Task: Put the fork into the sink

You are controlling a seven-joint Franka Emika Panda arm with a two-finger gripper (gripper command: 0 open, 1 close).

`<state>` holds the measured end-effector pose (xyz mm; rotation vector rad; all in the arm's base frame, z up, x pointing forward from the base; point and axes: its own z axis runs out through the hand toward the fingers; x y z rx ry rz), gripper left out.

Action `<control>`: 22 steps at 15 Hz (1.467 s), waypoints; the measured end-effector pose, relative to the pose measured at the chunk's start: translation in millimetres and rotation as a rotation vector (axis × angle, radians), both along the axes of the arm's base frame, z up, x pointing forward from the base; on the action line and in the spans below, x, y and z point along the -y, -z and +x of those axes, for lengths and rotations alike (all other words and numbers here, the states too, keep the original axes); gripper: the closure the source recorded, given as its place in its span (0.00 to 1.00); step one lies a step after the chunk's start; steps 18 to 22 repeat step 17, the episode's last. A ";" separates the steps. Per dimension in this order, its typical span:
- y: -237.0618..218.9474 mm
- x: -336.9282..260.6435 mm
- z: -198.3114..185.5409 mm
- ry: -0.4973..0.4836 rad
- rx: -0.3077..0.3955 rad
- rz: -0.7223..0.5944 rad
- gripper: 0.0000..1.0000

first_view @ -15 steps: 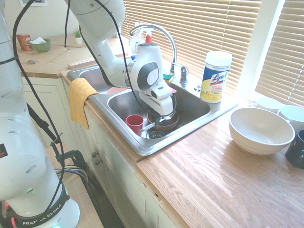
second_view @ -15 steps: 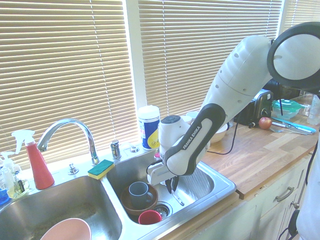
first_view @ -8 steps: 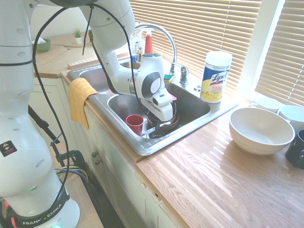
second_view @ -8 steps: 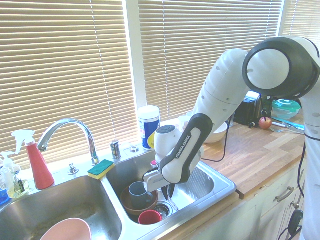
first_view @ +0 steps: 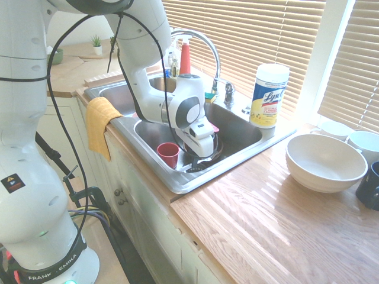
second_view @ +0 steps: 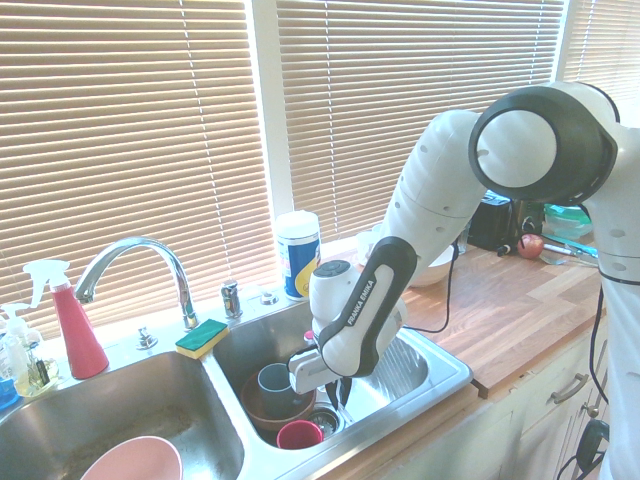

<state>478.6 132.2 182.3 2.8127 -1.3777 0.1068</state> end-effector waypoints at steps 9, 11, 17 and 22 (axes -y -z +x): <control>8.6 -3.3 -4.6 -0.002 -0.013 -0.001 0.00; 9.3 -1.9 -5.3 -0.002 -0.013 -0.001 0.00; -19.2 -0.6 -6.1 -0.018 0.041 0.011 0.00; -19.2 -0.6 -6.1 -0.018 0.041 0.011 0.00</control>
